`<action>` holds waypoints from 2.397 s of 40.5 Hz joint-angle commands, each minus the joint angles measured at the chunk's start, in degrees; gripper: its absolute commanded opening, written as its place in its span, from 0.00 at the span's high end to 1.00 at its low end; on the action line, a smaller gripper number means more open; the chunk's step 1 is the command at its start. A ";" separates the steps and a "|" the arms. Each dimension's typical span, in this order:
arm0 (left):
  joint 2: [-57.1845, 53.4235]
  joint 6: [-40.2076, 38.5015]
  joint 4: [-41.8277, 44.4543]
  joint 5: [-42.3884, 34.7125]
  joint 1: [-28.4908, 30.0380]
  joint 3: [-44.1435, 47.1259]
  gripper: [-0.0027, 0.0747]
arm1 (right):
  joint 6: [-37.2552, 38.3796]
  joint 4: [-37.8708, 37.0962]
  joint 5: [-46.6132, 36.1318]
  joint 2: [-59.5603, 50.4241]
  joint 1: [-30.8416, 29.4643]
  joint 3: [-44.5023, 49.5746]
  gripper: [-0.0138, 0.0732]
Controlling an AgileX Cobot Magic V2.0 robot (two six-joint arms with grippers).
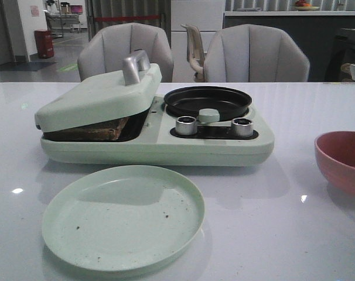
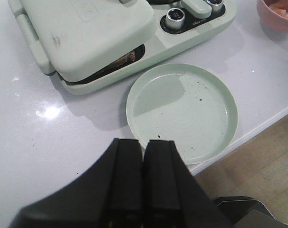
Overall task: Make breakfast with bread and shrimp
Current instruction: 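Grasp the pink bowl rim with the right gripper and lift it, then tilt the pink bowl over the black pan to pour the shrimp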
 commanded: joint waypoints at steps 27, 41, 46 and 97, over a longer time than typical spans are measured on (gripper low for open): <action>-0.34 -0.59 -1.37 -3.32 -0.36 -1.48 0.84 | -0.38 -9.21 6.11 -5.83 11.34 -22.77 0.79; -0.34 -0.59 -1.37 -3.32 -0.36 -1.48 0.84 | 24.21 -55.82 9.34 -3.56 32.75 -33.11 0.79; -0.34 -0.59 -1.37 -3.32 -0.36 -1.48 0.84 | 33.82 -72.50 10.53 -1.53 37.81 -33.11 0.79; -0.34 -0.59 -1.37 -3.32 -0.36 -1.48 0.84 | 35.07 -95.65 16.07 6.18 41.60 -46.26 0.79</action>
